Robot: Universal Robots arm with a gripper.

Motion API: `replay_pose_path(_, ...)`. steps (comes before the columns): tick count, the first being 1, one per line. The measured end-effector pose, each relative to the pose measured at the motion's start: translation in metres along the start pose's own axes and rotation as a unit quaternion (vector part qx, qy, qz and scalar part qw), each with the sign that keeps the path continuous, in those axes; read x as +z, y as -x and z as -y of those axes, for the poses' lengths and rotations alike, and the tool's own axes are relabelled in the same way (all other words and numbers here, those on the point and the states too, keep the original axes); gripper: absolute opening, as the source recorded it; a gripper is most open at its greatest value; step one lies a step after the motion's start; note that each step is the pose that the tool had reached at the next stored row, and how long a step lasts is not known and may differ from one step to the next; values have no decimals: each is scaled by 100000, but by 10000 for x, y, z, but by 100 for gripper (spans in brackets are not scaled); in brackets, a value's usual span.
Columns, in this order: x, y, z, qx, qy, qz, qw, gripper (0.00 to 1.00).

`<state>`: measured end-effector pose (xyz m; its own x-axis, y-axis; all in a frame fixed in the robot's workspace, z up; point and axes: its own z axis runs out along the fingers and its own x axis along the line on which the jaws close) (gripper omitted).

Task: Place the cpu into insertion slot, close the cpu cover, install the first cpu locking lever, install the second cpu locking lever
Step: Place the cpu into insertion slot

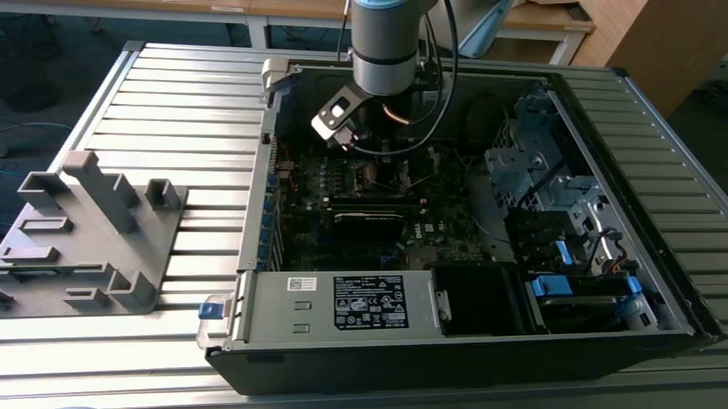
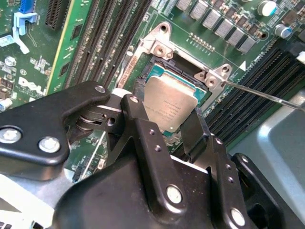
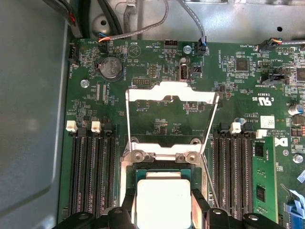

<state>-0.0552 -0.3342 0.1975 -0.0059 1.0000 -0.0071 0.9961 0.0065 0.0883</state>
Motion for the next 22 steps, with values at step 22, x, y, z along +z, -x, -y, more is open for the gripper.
replay_pose_path(22,50,0,5,1085,-3,94,99994,54)
